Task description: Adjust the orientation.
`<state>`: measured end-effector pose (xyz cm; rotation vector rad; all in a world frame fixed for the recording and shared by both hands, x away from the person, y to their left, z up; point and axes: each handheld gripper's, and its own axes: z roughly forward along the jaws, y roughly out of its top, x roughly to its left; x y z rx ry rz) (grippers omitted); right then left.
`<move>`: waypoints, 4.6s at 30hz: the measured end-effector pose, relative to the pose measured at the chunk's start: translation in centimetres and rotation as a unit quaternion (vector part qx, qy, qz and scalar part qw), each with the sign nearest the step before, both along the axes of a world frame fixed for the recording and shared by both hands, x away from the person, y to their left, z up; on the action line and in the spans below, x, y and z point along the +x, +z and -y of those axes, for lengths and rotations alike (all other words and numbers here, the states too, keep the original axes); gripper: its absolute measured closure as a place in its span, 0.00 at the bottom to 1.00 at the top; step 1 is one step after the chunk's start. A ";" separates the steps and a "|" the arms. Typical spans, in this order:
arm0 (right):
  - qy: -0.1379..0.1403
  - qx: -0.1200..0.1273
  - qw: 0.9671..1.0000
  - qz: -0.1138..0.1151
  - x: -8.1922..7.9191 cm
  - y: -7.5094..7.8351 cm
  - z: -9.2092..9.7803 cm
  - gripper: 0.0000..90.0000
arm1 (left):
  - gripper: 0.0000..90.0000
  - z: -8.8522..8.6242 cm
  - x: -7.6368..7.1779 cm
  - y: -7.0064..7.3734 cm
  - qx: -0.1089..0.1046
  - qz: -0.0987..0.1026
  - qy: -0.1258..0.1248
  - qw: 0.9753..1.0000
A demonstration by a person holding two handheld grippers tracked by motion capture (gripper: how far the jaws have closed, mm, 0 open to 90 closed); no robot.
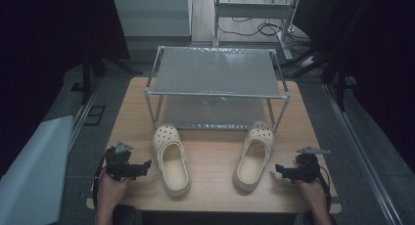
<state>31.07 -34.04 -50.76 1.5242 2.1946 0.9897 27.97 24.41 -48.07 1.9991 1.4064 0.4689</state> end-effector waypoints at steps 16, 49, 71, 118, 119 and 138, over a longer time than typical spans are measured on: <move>-0.003 0.003 1.000 -0.011 0.0 -0.1 0.2 0.03 | 0.00 2.0 -1.2 2.4 -0.023 0.018 -0.038 0.999; -0.001 -0.001 1.000 0.008 0.0 0.1 0.1 0.04 | 0.08 2.1 -0.4 1.0 0.043 -0.017 -0.010 0.999; -0.010 0.001 1.000 0.010 -0.1 0.2 0.3 0.06 | 0.20 1.2 0.6 1.5 0.019 -0.036 -0.020 0.999; -0.016 0.007 1.000 0.011 -0.2 0.3 0.3 0.09 | 0.85 -0.2 5.0 1.9 -0.076 -0.136 -0.030 0.987; -0.015 0.007 1.000 0.011 -0.2 0.3 0.3 0.09 | 0.86 -0.2 5.0 2.0 -0.078 -0.136 -0.031 0.987; -0.015 0.002 1.000 0.013 -0.2 0.2 0.2 0.07 | 0.85 -1.2 5.4 4.5 -0.132 -0.153 -0.040 0.979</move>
